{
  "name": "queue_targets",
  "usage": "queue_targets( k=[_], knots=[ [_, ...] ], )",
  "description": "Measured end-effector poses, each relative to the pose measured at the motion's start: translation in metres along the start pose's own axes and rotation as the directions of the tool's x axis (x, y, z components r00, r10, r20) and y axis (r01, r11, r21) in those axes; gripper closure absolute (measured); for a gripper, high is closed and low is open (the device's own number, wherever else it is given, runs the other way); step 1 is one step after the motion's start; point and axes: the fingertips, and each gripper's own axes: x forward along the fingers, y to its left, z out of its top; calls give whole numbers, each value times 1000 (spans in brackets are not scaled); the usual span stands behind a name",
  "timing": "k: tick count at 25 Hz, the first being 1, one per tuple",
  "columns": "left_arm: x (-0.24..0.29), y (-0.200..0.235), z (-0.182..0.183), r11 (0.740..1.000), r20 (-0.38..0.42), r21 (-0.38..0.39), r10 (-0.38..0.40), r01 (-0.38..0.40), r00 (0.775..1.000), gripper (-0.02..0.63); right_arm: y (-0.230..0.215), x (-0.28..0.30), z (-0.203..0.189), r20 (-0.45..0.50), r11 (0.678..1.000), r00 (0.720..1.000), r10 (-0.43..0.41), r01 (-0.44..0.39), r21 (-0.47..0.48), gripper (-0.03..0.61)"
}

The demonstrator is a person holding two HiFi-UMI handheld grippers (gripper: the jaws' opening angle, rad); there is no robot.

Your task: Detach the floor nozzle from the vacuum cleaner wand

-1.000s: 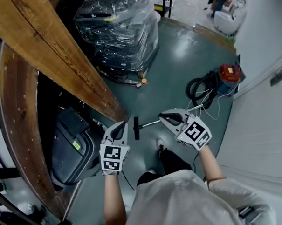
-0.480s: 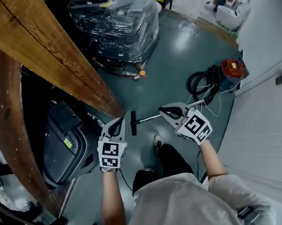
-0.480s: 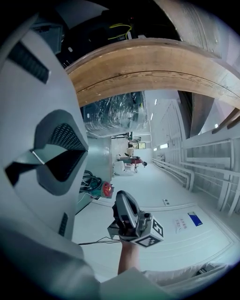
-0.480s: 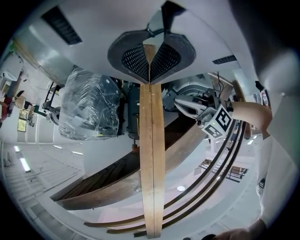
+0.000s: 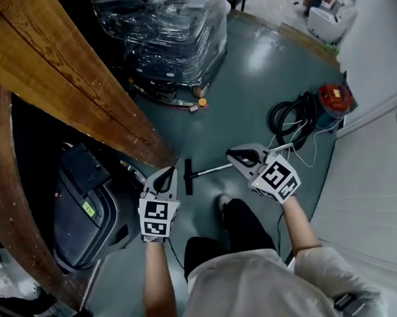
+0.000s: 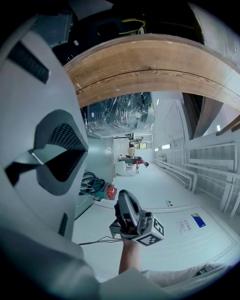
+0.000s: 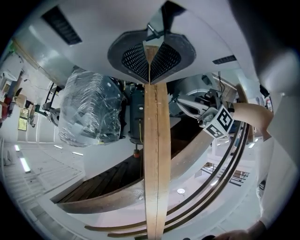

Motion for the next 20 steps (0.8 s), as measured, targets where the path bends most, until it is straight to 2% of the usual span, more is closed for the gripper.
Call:
queue_targets(
  k=[13,20],
  knots=[
    [48,26,-66,1000,-11,-19,13,-13,1000,614,-18,53,-69,-30,1000,1000,6,-6,23,549],
    [79,34,-99,1000,-13,-19,5,-5,1000,615,-32,85,-98,-36,1000,999,23,-23,-4,549]
  ],
)
